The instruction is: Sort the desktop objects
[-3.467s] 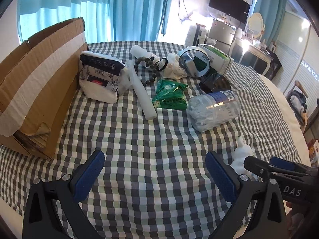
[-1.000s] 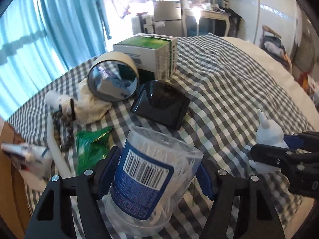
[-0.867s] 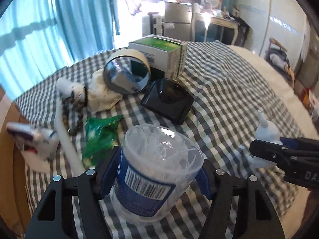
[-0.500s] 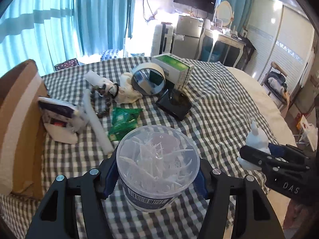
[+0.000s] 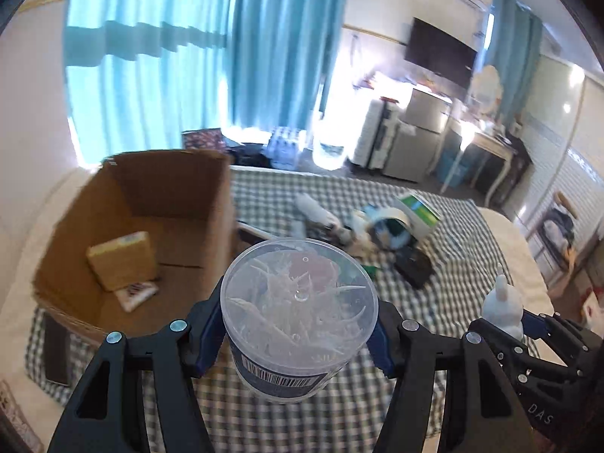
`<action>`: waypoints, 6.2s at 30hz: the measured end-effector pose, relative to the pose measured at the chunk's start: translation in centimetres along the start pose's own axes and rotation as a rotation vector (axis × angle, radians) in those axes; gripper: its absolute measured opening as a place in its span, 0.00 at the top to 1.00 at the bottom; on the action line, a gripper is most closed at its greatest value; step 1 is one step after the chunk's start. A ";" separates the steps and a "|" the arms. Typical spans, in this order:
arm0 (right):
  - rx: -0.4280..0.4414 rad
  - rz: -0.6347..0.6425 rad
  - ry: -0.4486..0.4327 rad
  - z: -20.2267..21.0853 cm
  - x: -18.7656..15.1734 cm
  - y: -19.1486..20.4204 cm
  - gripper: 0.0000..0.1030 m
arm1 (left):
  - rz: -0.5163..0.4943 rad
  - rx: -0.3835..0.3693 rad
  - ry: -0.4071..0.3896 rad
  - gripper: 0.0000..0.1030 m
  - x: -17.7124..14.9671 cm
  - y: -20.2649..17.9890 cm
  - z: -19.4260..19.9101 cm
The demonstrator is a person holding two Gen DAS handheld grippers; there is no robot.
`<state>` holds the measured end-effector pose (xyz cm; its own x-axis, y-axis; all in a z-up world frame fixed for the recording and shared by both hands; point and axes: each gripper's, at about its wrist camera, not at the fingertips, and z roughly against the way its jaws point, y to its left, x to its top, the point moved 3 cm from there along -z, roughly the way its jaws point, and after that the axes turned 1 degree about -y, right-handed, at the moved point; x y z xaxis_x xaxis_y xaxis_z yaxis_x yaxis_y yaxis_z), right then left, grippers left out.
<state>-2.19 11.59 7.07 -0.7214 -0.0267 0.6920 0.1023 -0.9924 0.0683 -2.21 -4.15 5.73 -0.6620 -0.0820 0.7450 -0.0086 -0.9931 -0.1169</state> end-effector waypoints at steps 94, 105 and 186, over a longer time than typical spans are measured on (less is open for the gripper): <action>-0.026 -0.025 -0.096 2.6 0.5 -4.0 0.18 | -0.017 0.077 -0.014 0.02 -4.1 -4.2 0.1; -0.060 -0.131 -0.106 0.6 -1.3 -11.4 0.18 | -0.060 0.064 0.060 0.02 -5.4 -8.0 -3.6; 0.015 0.076 0.089 -4.6 -0.9 -7.5 0.94 | -0.089 -0.187 0.152 0.65 -5.1 -7.7 -8.1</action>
<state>-5.44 18.46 2.64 -0.7690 -0.1133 0.6292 0.1691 -0.9852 0.0294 -4.84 4.61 -2.46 -0.7574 0.0323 0.6522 -0.2006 -0.9620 -0.1852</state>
